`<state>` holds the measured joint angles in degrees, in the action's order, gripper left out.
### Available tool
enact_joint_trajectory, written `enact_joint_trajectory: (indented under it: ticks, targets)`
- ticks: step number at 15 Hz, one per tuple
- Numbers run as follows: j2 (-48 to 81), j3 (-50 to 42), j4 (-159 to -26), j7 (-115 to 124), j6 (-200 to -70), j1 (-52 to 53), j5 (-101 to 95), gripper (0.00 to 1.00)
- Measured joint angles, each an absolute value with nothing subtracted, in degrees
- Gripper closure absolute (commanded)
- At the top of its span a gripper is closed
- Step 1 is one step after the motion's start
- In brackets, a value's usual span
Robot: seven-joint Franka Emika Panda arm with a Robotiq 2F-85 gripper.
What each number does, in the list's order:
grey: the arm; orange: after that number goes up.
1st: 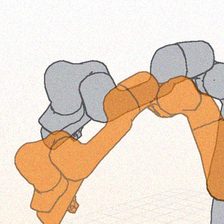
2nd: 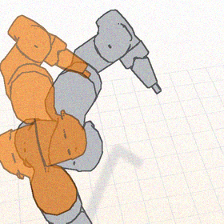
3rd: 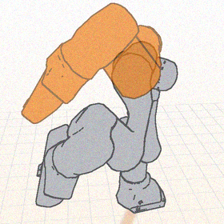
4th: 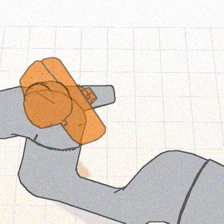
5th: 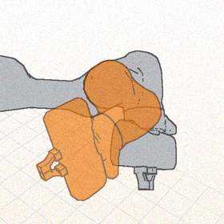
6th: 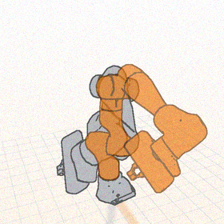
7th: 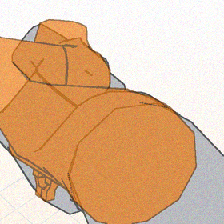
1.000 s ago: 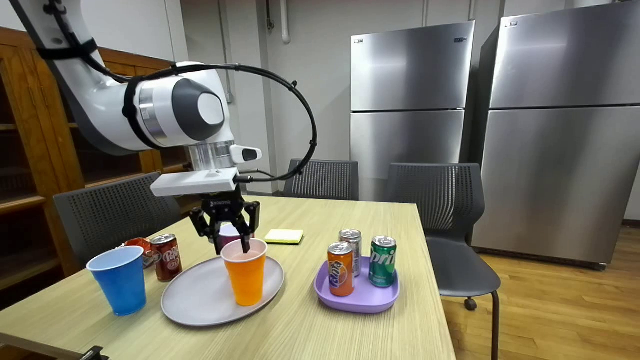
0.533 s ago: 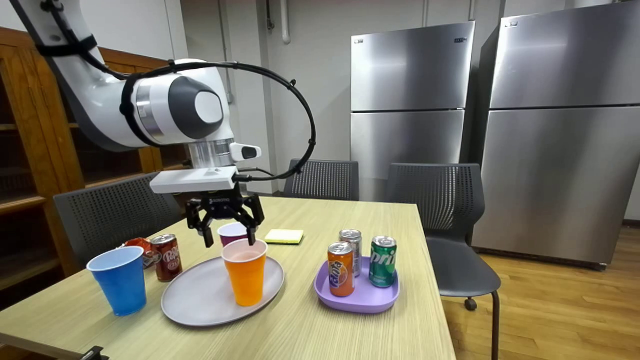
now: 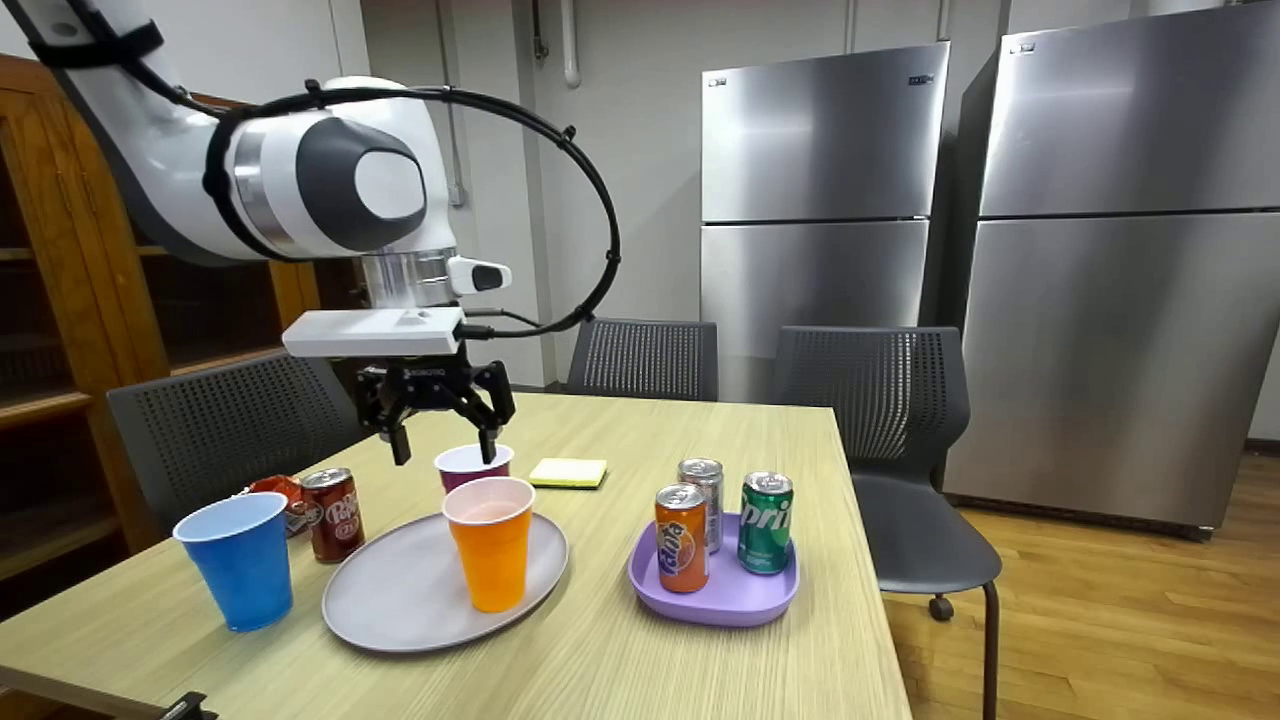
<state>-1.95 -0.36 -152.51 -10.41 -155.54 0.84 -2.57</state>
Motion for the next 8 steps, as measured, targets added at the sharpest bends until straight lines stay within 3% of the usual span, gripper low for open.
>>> enact_joint_trajectory:
  ticks: [8]
  targets:
    - [-9.31,1.35,-157.66,-10.93,-155.54,5.46,-2.07,0.0]
